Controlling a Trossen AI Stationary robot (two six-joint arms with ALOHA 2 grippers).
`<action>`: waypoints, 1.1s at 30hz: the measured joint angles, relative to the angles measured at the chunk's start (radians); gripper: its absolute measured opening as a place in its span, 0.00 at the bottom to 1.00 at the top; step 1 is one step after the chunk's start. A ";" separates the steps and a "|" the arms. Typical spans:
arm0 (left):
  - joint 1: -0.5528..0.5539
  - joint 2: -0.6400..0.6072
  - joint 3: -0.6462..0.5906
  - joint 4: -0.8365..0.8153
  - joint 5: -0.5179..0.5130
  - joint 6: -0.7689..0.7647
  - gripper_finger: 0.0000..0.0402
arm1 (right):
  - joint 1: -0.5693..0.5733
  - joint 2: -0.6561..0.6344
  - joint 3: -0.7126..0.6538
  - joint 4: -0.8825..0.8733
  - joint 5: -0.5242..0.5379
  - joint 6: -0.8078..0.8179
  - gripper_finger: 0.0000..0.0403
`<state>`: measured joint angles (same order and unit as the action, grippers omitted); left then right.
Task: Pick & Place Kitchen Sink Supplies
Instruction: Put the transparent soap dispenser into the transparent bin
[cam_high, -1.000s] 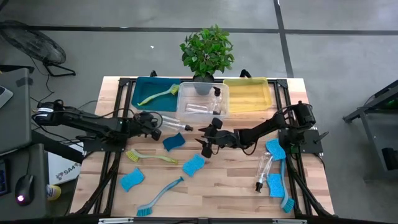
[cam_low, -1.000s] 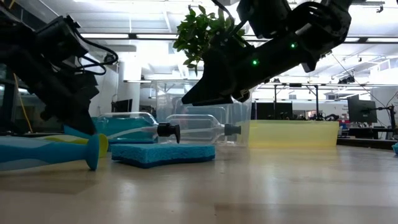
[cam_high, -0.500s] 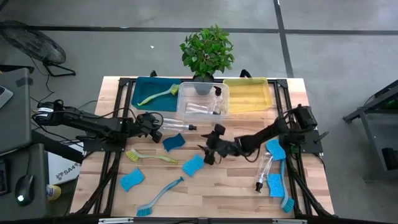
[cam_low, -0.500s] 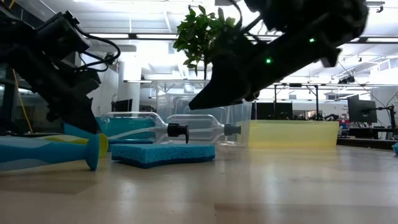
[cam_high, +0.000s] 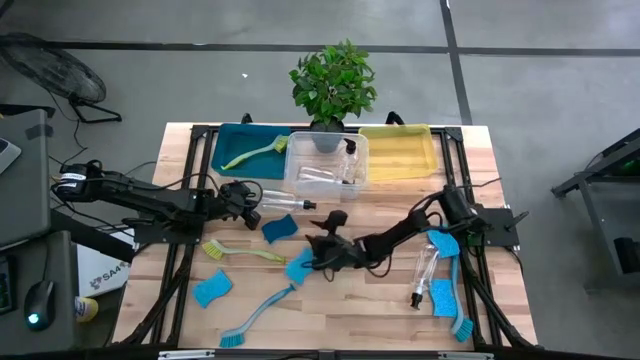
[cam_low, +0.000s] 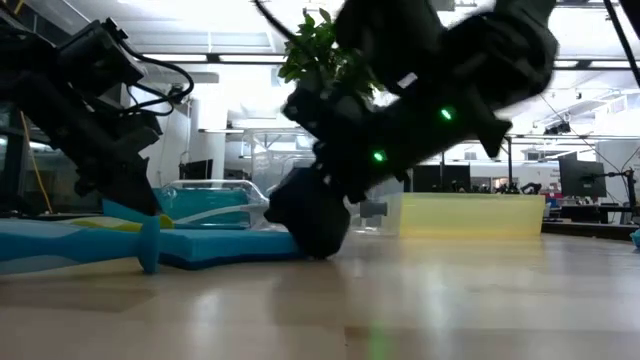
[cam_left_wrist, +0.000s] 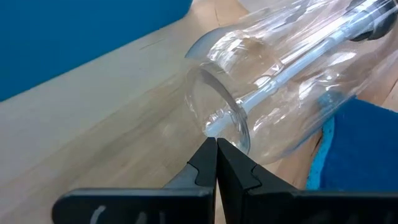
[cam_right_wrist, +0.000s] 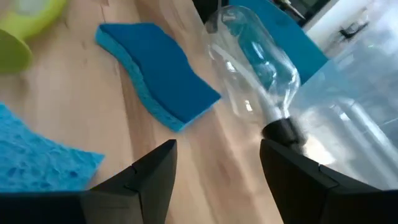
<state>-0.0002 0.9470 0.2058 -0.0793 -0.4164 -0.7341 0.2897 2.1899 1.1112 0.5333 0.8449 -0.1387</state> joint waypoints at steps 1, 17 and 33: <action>0.000 0.000 0.000 0.000 0.000 0.000 0.00 | 0.002 0.006 0.038 -0.055 0.036 -0.006 0.56; 0.000 0.000 0.000 0.002 -0.005 -0.003 0.00 | -0.071 0.015 0.317 -0.669 0.017 -0.019 0.56; 0.000 0.000 0.000 0.001 -0.004 0.004 0.00 | -0.131 0.015 0.317 -0.694 -0.006 -0.065 0.56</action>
<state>-0.0002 0.9470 0.2060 -0.0784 -0.4206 -0.7306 0.1582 2.2047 1.4281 -0.1605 0.8386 -0.2034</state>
